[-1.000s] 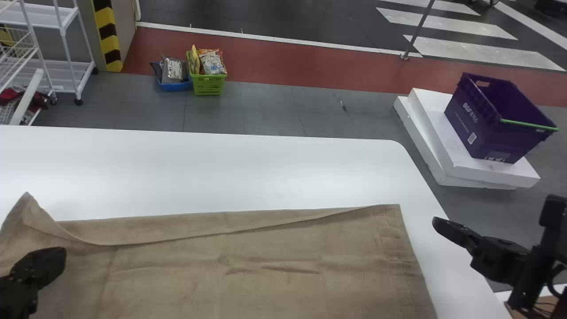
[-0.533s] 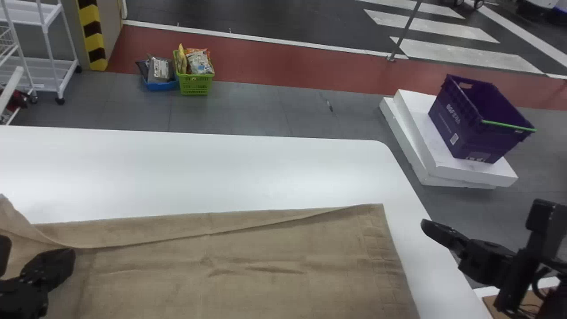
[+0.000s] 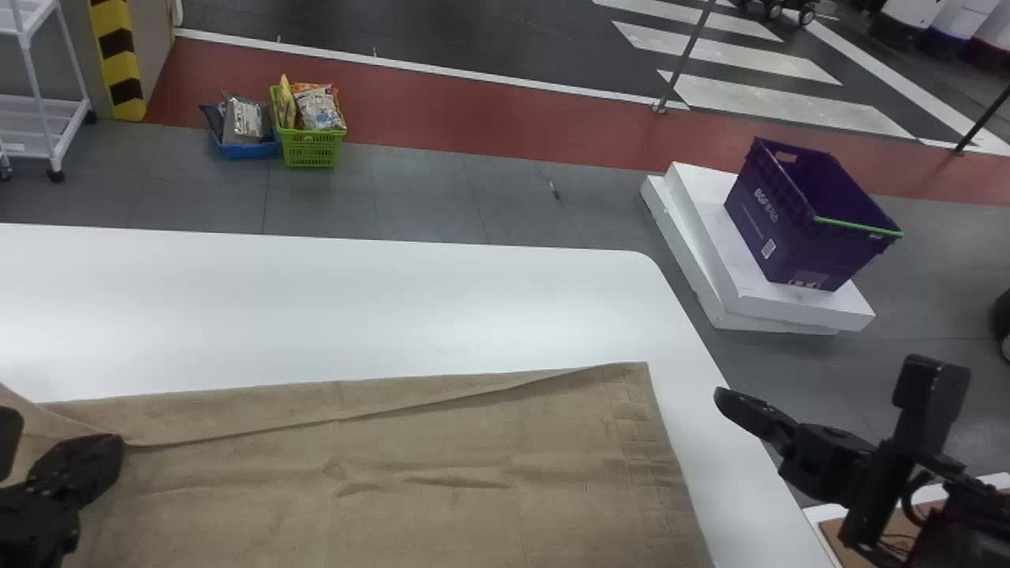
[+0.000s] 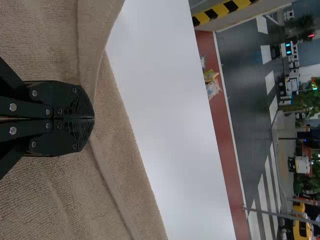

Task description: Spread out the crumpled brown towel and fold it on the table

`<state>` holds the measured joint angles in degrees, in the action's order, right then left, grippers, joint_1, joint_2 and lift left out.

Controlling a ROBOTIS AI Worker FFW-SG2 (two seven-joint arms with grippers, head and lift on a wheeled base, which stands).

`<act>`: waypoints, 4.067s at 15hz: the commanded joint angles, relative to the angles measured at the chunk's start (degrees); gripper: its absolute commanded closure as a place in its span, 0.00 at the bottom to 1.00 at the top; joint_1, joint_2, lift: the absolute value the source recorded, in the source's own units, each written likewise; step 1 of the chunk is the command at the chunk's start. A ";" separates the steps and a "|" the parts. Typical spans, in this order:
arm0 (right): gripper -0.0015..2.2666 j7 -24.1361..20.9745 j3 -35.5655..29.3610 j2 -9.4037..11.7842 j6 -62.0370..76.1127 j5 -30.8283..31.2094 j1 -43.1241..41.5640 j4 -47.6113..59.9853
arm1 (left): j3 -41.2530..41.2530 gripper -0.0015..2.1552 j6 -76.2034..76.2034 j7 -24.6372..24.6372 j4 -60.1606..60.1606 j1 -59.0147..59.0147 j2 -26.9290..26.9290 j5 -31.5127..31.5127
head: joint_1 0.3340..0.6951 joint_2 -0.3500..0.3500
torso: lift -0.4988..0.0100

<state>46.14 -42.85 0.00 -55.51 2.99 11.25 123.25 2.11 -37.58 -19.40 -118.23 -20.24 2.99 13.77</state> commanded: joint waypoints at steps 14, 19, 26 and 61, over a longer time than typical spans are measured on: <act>0.79 -0.08 0.49 -0.05 0.00 1.32 -0.44 -1.00 | 2.37 0.87 -0.35 2.70 9.51 12.50 -0.27 -1.12 | 1.00 0.01 | 0.73; 0.79 0.18 0.31 -0.05 0.00 1.23 0.00 -0.73 | 1.58 0.87 3.87 4.55 18.57 18.48 -0.35 -2.00 | 1.00 0.04 | 0.73; 0.79 0.44 1.54 -0.05 -0.70 1.14 1.76 0.50 | -4.93 0.87 2.11 0.77 6.88 12.41 0.17 -5.78 | 1.00 0.09 | 0.73; 0.79 0.27 8.22 -0.05 -1.41 7.65 -1.05 -5.39 | -16.61 0.03 -0.70 -9.08 9.25 17.42 2.81 -6.74 | 1.00 0.27 | 0.73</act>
<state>46.35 -34.84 0.00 -56.99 10.49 10.71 118.21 -13.41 -39.40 -28.35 -109.85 -4.29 4.39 5.65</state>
